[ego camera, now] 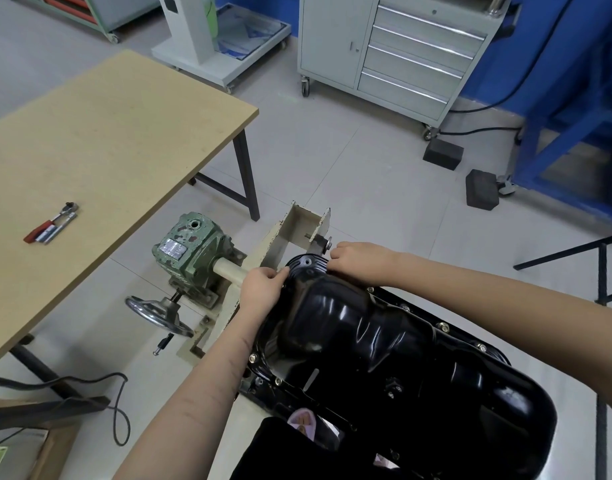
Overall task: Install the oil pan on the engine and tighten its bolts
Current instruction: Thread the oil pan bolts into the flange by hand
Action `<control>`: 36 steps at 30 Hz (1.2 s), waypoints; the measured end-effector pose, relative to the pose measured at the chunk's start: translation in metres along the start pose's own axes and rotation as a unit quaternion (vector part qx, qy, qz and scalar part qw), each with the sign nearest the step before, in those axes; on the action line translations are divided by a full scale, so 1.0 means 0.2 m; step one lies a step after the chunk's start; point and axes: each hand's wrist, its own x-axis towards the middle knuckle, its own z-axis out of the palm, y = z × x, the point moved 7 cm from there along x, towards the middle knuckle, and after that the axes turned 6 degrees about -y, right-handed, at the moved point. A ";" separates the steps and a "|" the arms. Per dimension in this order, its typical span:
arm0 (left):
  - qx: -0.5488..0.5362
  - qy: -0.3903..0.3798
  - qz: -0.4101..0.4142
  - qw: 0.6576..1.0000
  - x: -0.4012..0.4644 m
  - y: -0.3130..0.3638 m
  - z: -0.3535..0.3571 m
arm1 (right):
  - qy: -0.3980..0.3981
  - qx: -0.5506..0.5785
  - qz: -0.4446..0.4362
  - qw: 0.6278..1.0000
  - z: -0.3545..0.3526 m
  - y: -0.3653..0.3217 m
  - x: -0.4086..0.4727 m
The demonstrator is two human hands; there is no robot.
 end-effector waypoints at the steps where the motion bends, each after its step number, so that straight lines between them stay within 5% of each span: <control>1: 0.001 0.000 0.000 1.000 0.00 0.00 0.00 | -0.002 -0.002 -0.005 1.000 0.00 0.00 0.00; 36: 0.015 -0.003 0.002 1.000 -0.02 0.02 0.00 | 0.031 0.016 0.036 0.999 0.06 0.05 -0.02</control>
